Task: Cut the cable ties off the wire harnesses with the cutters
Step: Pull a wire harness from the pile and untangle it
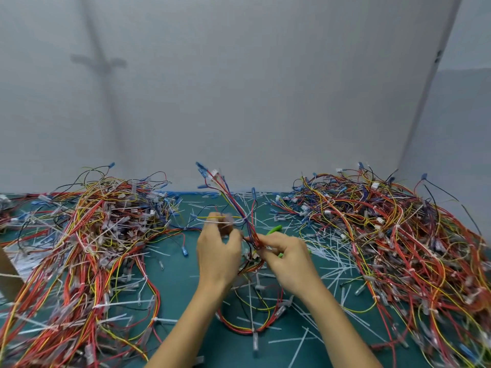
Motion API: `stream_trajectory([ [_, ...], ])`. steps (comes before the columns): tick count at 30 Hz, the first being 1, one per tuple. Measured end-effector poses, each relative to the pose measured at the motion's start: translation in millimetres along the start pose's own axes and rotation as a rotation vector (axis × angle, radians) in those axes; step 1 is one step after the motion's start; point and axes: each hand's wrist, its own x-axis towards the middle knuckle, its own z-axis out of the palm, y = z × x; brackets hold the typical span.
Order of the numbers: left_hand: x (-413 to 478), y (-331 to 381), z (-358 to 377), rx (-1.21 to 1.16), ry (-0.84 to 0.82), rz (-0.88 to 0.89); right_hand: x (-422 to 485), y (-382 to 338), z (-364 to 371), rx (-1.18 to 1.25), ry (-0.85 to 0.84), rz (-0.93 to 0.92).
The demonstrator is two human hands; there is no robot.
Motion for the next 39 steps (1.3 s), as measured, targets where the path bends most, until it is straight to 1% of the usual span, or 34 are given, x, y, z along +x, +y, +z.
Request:
stream_trajectory([
  [3,1,4,-5,-0.154,-0.039,-0.048,-2,3,2,-0.073,0.000,0.004],
  [5,4,6,-6,-0.274,-0.073,-0.098,-3,4,2,-0.157,-0.030,0.000],
  [8,10,8,-5,-0.447,-0.169,-0.193,-5,4,2,-0.410,-0.111,-0.075],
  [10,12,9,-6,-0.524,-0.265,-0.252,-5,5,3,-0.516,-0.183,-0.138],
  [12,13,12,-9,-0.555,-0.343,-0.277,-5,6,0,-0.567,-0.265,-0.171],
  [14,14,14,-12,-0.549,-0.357,-0.244,-4,8,-5,-0.509,-0.311,-0.148],
  [15,16,13,-13,-0.546,-0.345,-0.224,-3,9,-8,-0.408,-0.300,-0.103],
  [16,17,13,-14,-0.546,-0.325,-0.209,-2,12,-12,-0.299,-0.251,-0.055],
  [17,19,11,-14,-0.540,-0.303,-0.193,0,17,-17,-0.241,-0.180,-0.019],
  [18,21,10,-15,-0.537,-0.288,-0.180,2,22,-20,-0.274,-0.118,0.001],
  [20,22,7,-16,-0.528,-0.269,-0.153,3,33,-24,-0.493,-0.073,0.025],
  [21,23,5,-17,-0.516,-0.267,-0.138,4,38,-24,-0.591,-0.082,0.038],
  [23,21,2,-16,-0.483,-0.282,-0.111,3,42,-18,-0.707,-0.132,0.076],
  [26,20,1,-15,-0.468,-0.307,-0.100,2,44,-8,-0.779,-0.174,0.090],
  [31,17,3,-11,-0.488,-0.319,-0.157,3,40,-5,-0.838,-0.138,0.047],
  [33,15,4,-10,-0.471,-0.308,-0.154,3,40,-4,-0.861,-0.129,0.040],
  [36,13,5,-12,-0.425,-0.286,-0.135,4,37,-2,-0.784,-0.054,0.073],
  [39,16,5,-15,-0.411,-0.261,-0.120,7,29,-8,-0.586,0.134,0.101],
])
